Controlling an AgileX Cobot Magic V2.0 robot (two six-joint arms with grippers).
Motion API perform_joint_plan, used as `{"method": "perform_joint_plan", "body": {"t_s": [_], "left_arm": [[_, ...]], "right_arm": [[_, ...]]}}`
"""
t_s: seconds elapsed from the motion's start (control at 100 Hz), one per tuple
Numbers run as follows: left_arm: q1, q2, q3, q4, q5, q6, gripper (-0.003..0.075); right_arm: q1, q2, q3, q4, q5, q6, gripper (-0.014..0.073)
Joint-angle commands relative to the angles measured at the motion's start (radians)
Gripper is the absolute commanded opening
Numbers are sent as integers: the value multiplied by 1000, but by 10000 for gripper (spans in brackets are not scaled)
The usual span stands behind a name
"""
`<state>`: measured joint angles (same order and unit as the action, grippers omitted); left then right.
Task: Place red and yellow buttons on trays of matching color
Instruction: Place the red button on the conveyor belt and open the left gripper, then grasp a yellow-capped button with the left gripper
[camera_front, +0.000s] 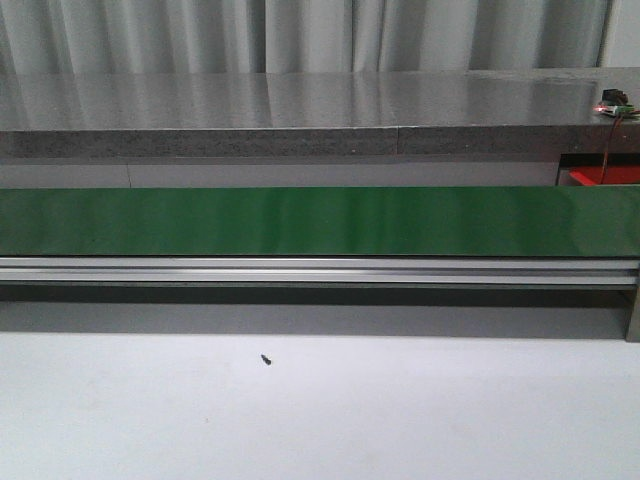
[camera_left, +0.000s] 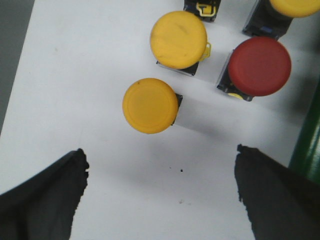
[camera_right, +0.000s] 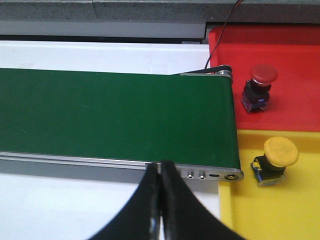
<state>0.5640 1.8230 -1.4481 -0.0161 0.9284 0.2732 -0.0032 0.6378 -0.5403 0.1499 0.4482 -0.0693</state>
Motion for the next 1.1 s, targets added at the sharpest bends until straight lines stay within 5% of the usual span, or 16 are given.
{"method": "perform_joint_plan", "body": {"t_s": [0.0, 0.84, 1.09], "left_arm": [[2, -24, -35, 16, -50, 5, 566], [7, 141, -35, -35, -248, 5, 561], [7, 141, -35, -35, -257, 5, 318]], "right_arm": [[-1, -5, -24, -2, -73, -8, -123], [-1, -5, -24, -2, -72, -8, -123], [-1, -5, -24, -2, -72, -8, -123]]}}
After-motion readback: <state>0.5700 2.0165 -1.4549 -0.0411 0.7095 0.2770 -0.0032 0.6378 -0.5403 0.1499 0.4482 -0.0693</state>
